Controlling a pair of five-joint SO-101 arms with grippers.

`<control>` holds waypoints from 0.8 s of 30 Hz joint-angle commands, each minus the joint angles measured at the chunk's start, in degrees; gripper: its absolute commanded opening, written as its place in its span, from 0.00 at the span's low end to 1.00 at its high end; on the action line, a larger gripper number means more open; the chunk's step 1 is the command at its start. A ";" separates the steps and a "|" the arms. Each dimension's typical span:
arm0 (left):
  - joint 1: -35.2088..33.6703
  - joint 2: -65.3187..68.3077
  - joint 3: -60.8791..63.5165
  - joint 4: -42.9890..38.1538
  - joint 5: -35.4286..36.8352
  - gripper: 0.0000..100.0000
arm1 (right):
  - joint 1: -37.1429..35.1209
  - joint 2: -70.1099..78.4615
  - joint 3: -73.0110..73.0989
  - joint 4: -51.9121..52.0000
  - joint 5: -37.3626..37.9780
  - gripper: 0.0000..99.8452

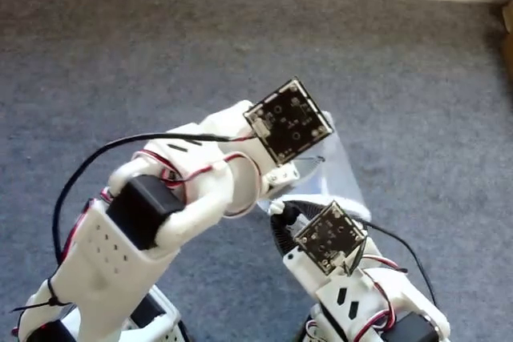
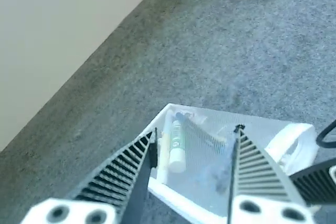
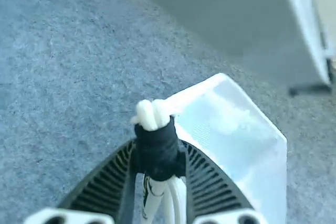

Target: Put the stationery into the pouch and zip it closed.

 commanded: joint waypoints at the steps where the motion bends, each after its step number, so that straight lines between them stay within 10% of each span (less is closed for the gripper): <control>1: -1.98 -0.48 -6.55 6.33 -3.60 0.22 | 1.36 -0.40 -3.12 -1.71 -0.70 0.01; 24: -1.19 -0.22 -1.45 20.57 -13.54 0.23 | 15.25 -0.40 -7.87 -4.35 -3.08 0.01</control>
